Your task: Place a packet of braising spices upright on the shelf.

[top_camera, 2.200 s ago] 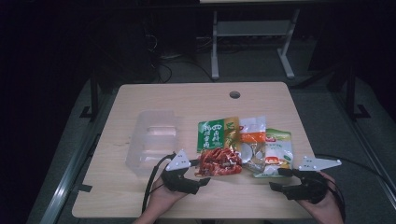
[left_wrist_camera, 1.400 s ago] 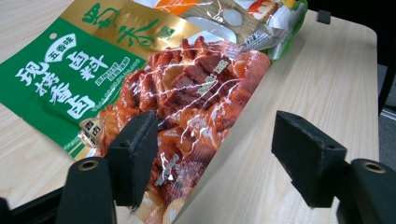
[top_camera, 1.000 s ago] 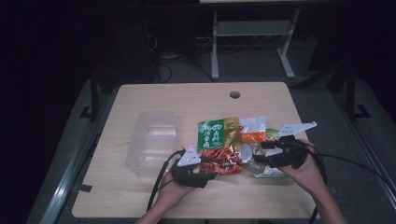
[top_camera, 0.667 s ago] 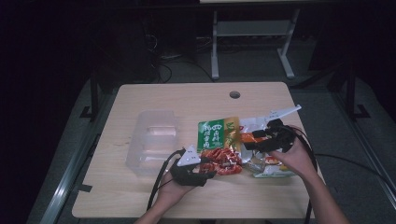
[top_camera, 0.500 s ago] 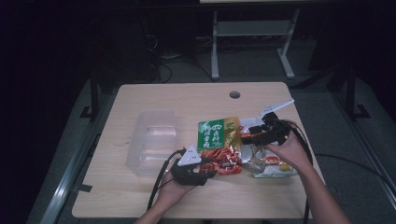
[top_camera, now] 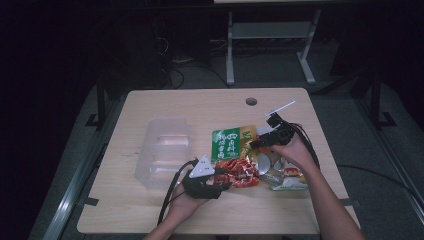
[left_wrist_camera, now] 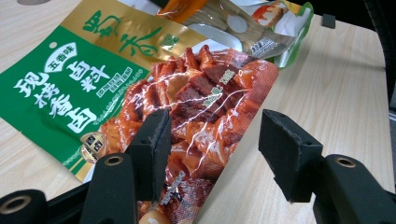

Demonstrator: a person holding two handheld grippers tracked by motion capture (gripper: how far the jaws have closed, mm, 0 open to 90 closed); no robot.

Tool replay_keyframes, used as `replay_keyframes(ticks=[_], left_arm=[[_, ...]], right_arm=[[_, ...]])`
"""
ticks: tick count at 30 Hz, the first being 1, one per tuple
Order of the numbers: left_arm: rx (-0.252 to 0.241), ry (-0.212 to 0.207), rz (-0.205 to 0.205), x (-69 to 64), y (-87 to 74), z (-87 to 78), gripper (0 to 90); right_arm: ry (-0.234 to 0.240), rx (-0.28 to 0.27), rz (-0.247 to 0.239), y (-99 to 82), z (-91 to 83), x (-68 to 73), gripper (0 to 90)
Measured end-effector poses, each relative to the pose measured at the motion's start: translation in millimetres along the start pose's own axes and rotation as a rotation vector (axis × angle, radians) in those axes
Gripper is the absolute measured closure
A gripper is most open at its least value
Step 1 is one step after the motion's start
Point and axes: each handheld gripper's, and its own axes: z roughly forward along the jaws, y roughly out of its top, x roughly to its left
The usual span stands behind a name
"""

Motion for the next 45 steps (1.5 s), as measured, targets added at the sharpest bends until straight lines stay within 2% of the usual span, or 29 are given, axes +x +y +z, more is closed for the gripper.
replay_keyframes(ticks=[2, 6, 12, 20, 21, 25, 27, 33, 37, 38, 41, 42, 43, 44, 45], left_arm=[[-0.002, 0.002, -0.001, 0.7, -0.1, -0.6, 42.6], [0.001, 0.008, -0.010, 0.8, -0.7, -1.0, 41.4], [-0.006, 0.009, -0.028, 2.5, -0.8, -1.9, 40.3], [-0.006, 0.020, -0.018, 3.6, -0.1, -2.7, 38.5], [-0.007, 0.021, -0.022, 3.7, 0.0, -2.9, 38.4], [-0.007, 0.024, -0.025, 4.0, 0.3, -3.3, 37.6], [-0.009, 0.024, -0.028, 4.1, 0.3, -3.1, 37.1], [-0.028, 0.035, -0.043, 6.3, 0.7, -6.1, 35.5], [-0.041, 0.045, -0.058, 7.1, 1.7, -7.9, 33.6], [-0.043, 0.049, -0.064, 8.3, 2.2, -9.7, 33.1], [-0.044, 0.051, -0.070, 9.6, 2.5, -10.8, 31.7], [-0.041, 0.052, -0.070, 9.1, 2.5, -11.1, 31.7], [-0.042, 0.052, -0.068, 8.7, 2.7, -11.6, 31.6], [-0.043, 0.051, -0.064, 8.1, 3.1, -12.1, 31.7], [-0.043, 0.051, -0.064, 8.1, 3.1, -12.1, 31.7]], right_arm=[[0.005, 0.014, 0.020, 0.5, 5.3, -3.1, 40.9], [-0.014, 0.035, 0.046, 1.0, 13.2, -7.8, 45.3], [0.002, 0.036, 0.069, 1.0, 16.5, -9.7, 59.3], [0.068, 0.026, 0.136, -2.1, 20.7, -16.0, 74.2], [0.076, 0.024, 0.140, -2.7, 20.8, -16.9, 79.5], [0.107, 0.015, 0.143, -4.0, 18.9, -18.4, 89.0], [0.108, 0.012, 0.149, -4.1, 17.9, -16.3, 89.8], [0.082, -0.017, 0.080, -2.5, 11.6, -7.0, 90.0], [0.075, -0.034, 0.063, -2.7, 3.7, -0.5, 90.0], [0.092, -0.092, 0.049, -2.7, -7.1, 2.2, 90.0], [0.101, -0.129, 0.058, -2.3, -22.1, 6.6, 90.0], [0.097, -0.120, 0.073, -2.0, -22.4, 5.7, 89.9], [0.069, -0.111, 0.078, -1.8, -19.9, 5.0, 89.5], [0.045, -0.087, 0.086, -1.5, -16.1, 3.6, 83.4], [0.045, -0.068, 0.105, -1.7, -11.5, 1.4, 75.0]])
